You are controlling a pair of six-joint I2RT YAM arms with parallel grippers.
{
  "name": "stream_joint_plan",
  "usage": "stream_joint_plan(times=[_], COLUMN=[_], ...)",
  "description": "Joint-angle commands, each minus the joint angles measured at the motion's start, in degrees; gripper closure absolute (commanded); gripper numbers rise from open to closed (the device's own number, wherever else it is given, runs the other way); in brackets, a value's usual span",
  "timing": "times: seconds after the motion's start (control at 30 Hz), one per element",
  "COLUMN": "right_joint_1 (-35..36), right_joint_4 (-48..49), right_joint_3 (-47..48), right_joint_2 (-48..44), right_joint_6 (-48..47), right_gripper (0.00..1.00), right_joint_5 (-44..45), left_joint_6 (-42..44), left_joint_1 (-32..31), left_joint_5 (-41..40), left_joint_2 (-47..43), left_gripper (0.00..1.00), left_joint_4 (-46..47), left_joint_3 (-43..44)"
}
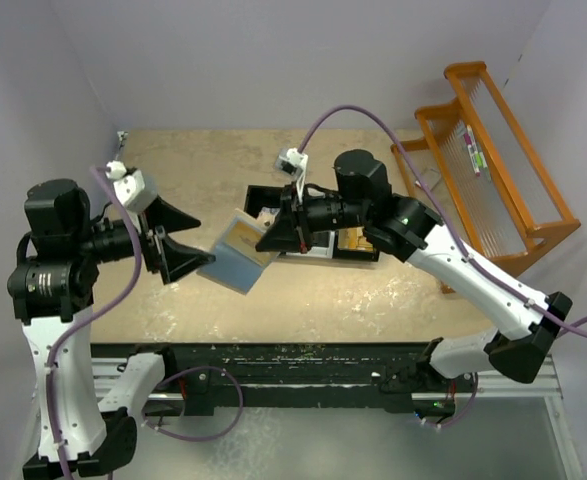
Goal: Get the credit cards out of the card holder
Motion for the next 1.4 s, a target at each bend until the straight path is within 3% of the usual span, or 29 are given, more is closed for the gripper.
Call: stream_joint_plan(times=[0.0,0.13,0.4,0.53,0.63,0.8,0.9,0.97,1.07,1.17,1.23,1.37], right_joint_1=[0.2,0.9,2.7,3.9,4.7,4.7,4.3,3.1,1.1,1.5,2.4,4.9], right_joint_4=[-7.1,-6.7,-7.7,-6.8,-7.6,-8.5,-4.4,2.0,21.5,52.4,64.5,67.9], right_joint_3=[3.4,6.9,11.0,13.0,16.5,18.8,15.4,10.8,-3.5,-21.3,-27.5,-30.1], right_joint_2=[1.6,5.3,10.3,11.6,14.1,15.9,13.9,11.2,4.0,-4.9,-7.1,-7.6], right_joint_6=[-8.4,-9.4,-10.8,-10.5,-10.8,-10.9,-8.4,-2.8,11.1,27.0,33.8,33.7], right_gripper=[1.00,1.00,1.00,1.00,1.00,1.00,0.68,0.50,0.41,0.17,0.14,0.17], right_joint_5=[-8.4,-10.4,-12.2,-13.0,-13.2,-13.0,-10.5,-5.8,-0.1,7.5,12.5,17.6], left_joint_6=[21.6,24.3,20.2,17.8,14.8,14.7,12.9,7.4,-8.9,-24.9,-34.2,-49.6], left_joint_1=[-0.1,-0.1,-0.1,-0.1,0.0,0.0,0.0,0.0,0.0,0.0,0.0,0.0], left_joint_5=[1.6,0.6,2.6,5.7,8.6,11.8,13.3,14.4,16.1,14.0,11.8,10.6], left_joint_2=[-0.6,1.0,2.1,3.7,5.4,8.5,8.8,8.4,7.1,4.1,1.7,-1.3], left_gripper=[0.16,0.17,0.17,0.23,0.35,0.73,0.95,1.00,1.00,1.00,1.00,0.98], left_joint_4=[-13.0,-15.1,-11.2,-10.9,-9.4,-11.6,-11.0,-6.7,4.3,19.8,28.3,43.1], left_joint_3=[-0.5,-2.5,-4.4,-5.8,-8.2,-6.5,-5.8,-6.1,-6.9,-8.2,-9.5,-14.1])
